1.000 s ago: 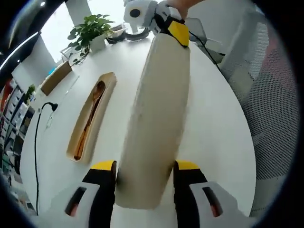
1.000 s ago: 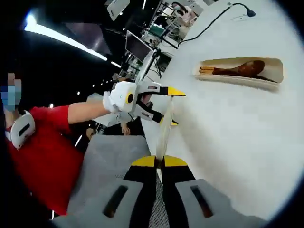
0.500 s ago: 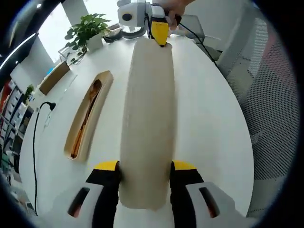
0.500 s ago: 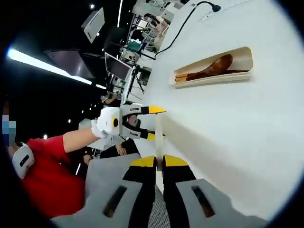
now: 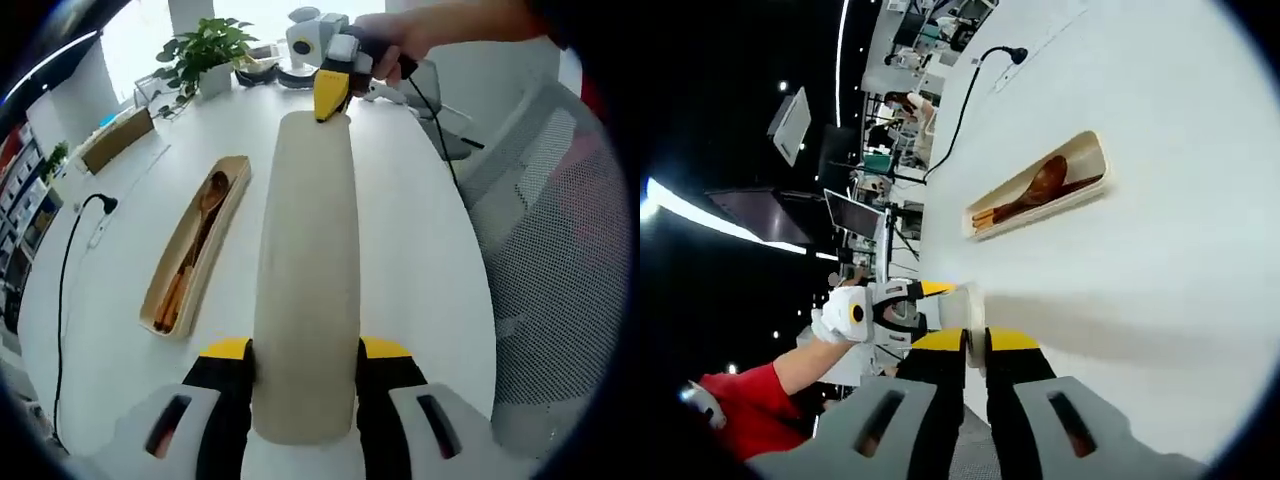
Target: Arrange the utensils inside the cutlery case until each visible utensil rests in its matching compartment.
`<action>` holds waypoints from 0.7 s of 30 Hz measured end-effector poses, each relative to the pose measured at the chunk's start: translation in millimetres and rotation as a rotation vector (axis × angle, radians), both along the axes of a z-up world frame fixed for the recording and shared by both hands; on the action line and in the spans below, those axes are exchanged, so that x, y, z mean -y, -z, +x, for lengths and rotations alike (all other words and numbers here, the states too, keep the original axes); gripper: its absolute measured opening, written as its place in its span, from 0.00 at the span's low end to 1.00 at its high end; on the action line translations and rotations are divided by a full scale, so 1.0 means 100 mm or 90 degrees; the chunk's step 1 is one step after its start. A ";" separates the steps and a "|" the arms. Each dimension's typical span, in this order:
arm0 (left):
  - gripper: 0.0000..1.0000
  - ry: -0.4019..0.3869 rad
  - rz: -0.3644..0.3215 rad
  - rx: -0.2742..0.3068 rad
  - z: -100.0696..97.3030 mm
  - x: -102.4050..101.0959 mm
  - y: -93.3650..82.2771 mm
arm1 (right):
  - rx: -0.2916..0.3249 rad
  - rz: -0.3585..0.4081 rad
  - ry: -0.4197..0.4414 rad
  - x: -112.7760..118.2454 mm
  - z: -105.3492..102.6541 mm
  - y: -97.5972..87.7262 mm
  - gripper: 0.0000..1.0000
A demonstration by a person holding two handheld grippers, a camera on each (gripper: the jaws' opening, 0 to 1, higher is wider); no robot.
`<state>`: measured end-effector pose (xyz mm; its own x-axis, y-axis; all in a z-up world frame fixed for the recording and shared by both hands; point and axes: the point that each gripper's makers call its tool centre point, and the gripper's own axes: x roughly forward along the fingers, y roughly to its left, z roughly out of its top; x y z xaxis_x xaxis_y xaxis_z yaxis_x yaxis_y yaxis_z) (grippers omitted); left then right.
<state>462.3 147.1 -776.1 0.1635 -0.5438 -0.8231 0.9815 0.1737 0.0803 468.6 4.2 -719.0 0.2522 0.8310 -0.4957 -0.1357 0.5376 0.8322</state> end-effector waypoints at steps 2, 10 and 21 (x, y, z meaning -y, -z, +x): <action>0.41 0.003 0.006 0.001 0.04 0.01 -0.07 | 0.018 -0.010 -0.016 -0.04 0.00 -0.11 0.04; 0.41 0.039 0.041 -0.002 0.28 0.04 -0.36 | 0.034 -0.102 -0.022 0.03 0.20 -0.17 0.08; 0.41 0.061 0.063 -0.003 0.71 0.21 -0.65 | 0.091 -0.276 -0.065 0.27 0.61 -0.34 0.10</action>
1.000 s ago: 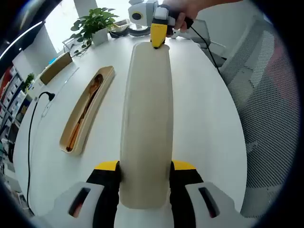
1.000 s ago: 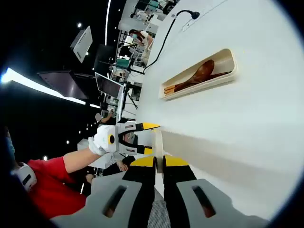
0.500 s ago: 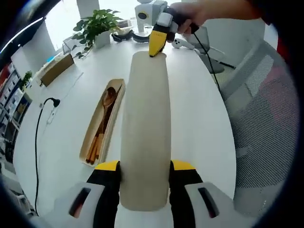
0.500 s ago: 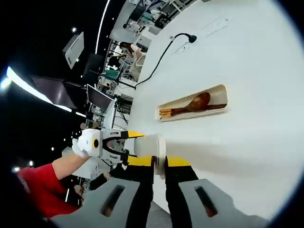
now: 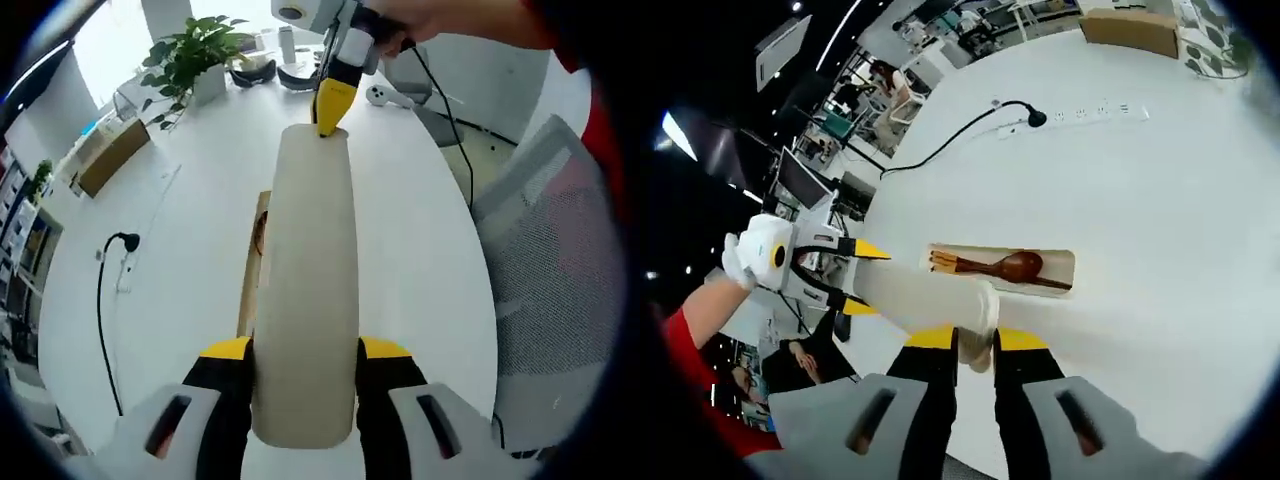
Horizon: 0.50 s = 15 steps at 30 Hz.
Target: Arrange the utensils inside the cutlery case until each visible utensil rests in its matching compartment.
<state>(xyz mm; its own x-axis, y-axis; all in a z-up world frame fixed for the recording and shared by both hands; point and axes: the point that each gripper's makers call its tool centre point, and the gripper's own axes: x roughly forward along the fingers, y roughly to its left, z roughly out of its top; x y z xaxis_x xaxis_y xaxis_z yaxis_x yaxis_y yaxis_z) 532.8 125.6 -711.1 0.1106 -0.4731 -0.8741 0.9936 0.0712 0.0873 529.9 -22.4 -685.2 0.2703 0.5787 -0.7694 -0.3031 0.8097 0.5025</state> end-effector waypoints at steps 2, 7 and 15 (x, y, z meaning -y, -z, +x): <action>0.41 0.002 0.000 0.004 0.11 0.02 -0.05 | 0.006 -0.011 -0.002 0.02 0.08 -0.07 0.10; 0.41 -0.002 0.009 -0.019 0.28 0.06 -0.12 | 0.000 -0.017 0.008 0.10 0.34 -0.18 0.10; 0.41 0.013 0.030 -0.025 0.42 0.13 -0.01 | -0.034 -0.030 0.027 0.17 0.38 -0.07 0.10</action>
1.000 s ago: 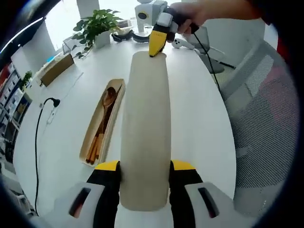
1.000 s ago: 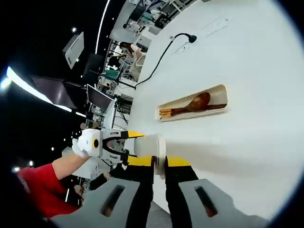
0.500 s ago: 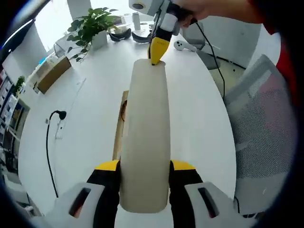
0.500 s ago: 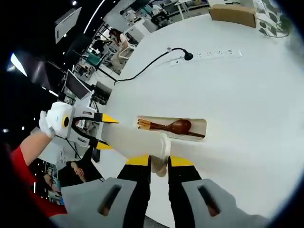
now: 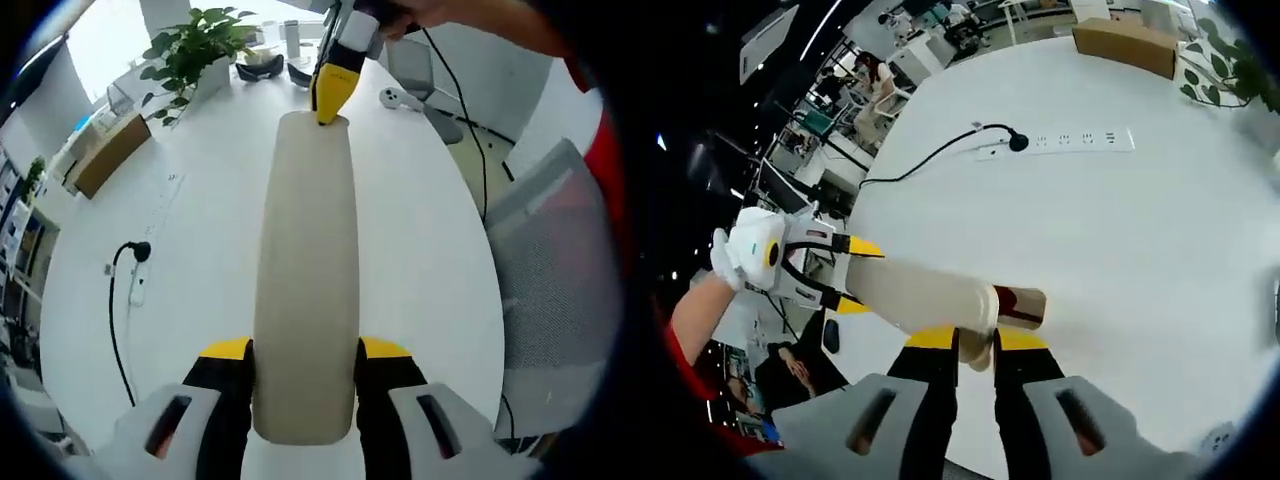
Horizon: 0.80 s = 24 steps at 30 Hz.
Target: Arrange the utensils inside the cutlery case until each visible utensil rests in its matching compartment.
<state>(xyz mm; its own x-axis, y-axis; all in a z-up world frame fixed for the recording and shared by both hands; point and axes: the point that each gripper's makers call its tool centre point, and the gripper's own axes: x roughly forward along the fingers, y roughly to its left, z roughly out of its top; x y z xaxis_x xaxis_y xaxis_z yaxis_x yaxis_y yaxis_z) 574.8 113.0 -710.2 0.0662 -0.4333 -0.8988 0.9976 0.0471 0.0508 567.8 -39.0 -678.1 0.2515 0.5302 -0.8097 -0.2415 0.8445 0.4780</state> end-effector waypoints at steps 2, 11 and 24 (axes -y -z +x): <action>0.41 0.004 0.006 -0.013 0.00 0.00 0.07 | -0.012 0.003 0.007 0.01 -0.02 0.07 0.10; 0.41 0.013 0.037 -0.037 0.07 0.06 0.40 | -0.054 0.020 0.045 0.08 0.08 0.34 0.09; 0.41 0.028 0.081 -0.070 0.05 0.12 0.68 | -0.087 0.032 0.071 0.18 0.22 0.63 0.09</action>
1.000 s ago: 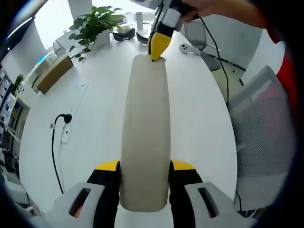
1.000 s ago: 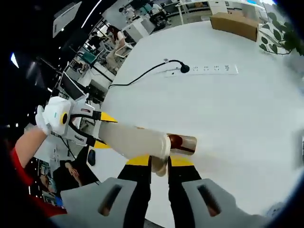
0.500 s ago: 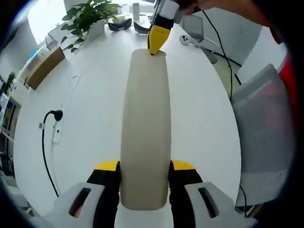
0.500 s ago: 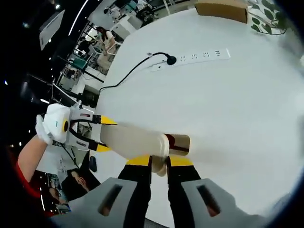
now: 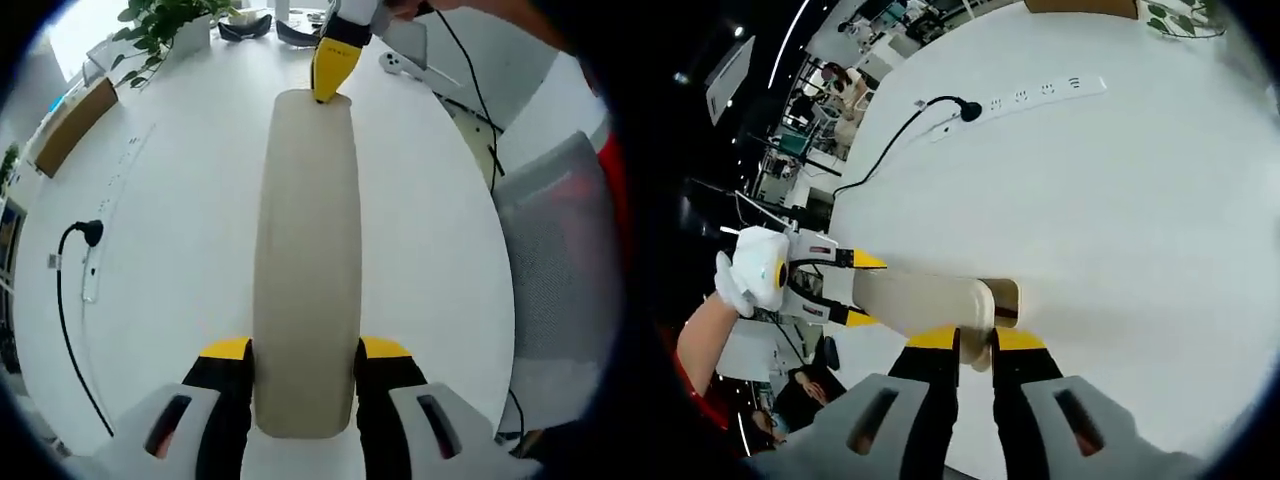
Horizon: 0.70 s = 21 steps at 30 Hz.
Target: Arrange the utensils inside the cutlery case until each visible utensil rests in its matching compartment.
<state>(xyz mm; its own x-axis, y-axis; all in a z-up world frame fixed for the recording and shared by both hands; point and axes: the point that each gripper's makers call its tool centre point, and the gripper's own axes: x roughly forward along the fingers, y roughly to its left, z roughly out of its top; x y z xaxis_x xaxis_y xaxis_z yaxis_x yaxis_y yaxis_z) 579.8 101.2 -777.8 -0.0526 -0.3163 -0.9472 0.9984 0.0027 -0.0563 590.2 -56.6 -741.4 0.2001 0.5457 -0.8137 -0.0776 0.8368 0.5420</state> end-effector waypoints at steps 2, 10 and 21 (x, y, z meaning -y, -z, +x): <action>0.41 0.004 0.009 -0.002 -0.01 -0.02 0.04 | -0.001 0.010 0.005 -0.02 -0.06 0.02 0.08; 0.41 0.014 0.023 0.004 -0.01 -0.07 0.16 | -0.002 0.032 0.012 -0.07 -0.14 0.14 0.08; 0.41 0.025 0.041 0.010 -0.01 -0.07 0.27 | 0.033 0.021 0.002 -0.09 -0.09 0.22 0.08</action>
